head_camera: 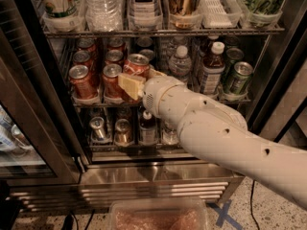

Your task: Pick pepsi can from top shelf of fridge

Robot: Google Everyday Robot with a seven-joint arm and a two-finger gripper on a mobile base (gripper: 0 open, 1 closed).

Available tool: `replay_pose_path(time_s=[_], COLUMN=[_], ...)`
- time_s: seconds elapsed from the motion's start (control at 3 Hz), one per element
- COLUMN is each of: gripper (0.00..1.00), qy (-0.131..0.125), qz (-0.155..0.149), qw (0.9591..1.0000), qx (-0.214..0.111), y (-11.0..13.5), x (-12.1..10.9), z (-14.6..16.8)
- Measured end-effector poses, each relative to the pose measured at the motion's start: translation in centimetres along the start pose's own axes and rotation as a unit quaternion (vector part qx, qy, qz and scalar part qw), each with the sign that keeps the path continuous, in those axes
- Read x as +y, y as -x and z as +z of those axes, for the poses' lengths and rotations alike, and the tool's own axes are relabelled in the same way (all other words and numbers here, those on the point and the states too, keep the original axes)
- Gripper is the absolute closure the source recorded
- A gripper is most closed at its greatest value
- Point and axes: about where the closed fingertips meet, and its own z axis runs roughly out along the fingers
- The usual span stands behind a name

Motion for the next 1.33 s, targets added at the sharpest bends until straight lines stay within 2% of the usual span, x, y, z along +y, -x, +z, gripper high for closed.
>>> replay_pose_path(time_s=[0.33,0.67,1.0,1.33], gripper=[1.00,1.00,1.00,1.00], qy=[0.007,0.016,0.015,-0.006], qz=[0.002,0.009,0.018,0.054], qw=[1.0000,0.9998,0.9997,0.9985], qx=[0.001,0.003,0.008,-0.013], y=[-0.4,-1.7,-3.2,-3.7], x=[0.9,2.9,4.4,2.3], z=[-0.3,-1.7,-3.9,-8.0])
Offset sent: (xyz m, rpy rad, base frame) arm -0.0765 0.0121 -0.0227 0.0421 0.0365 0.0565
